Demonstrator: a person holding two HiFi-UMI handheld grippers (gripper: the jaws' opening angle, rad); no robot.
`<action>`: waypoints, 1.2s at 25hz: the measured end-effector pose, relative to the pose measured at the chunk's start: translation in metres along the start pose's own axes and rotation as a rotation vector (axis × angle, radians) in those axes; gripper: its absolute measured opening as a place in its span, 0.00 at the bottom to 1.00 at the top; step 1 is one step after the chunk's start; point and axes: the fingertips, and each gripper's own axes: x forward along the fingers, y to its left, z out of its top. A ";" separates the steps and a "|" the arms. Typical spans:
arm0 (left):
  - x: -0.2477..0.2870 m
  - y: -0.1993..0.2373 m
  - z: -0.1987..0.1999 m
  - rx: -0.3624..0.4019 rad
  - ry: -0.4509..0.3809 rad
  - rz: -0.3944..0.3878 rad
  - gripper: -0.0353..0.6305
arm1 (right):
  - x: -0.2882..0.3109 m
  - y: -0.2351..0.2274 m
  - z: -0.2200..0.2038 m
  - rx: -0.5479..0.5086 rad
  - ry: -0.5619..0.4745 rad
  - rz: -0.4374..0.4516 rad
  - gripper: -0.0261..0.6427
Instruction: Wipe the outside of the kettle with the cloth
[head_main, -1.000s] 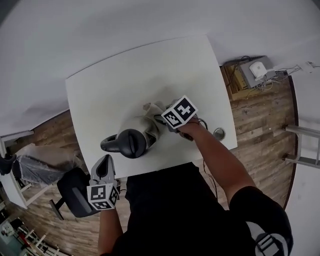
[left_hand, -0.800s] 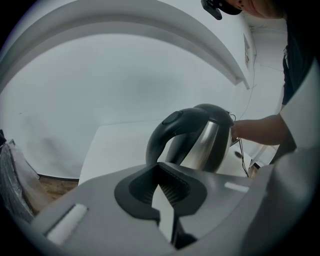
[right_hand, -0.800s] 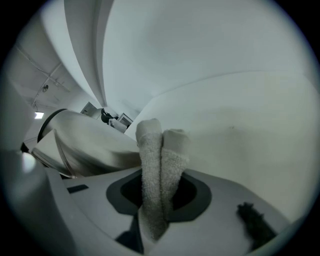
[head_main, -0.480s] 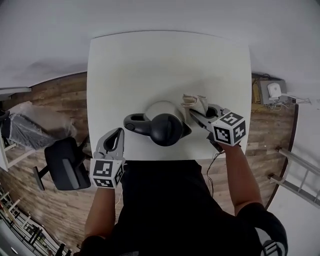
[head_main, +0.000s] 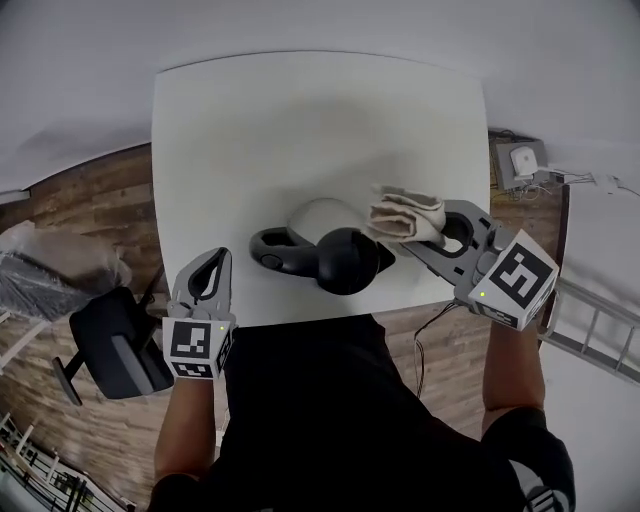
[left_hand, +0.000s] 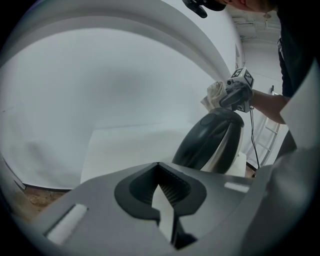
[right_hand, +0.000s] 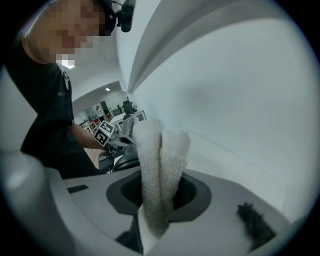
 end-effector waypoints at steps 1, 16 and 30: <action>0.000 0.001 0.001 0.007 -0.001 -0.006 0.06 | 0.002 0.002 0.002 -0.017 0.019 0.003 0.19; 0.004 -0.002 0.001 -0.012 -0.053 -0.028 0.06 | 0.071 -0.031 -0.023 0.013 0.258 0.101 0.19; 0.003 -0.023 0.002 -0.003 -0.046 -0.029 0.06 | 0.129 -0.066 -0.089 0.073 0.430 0.256 0.19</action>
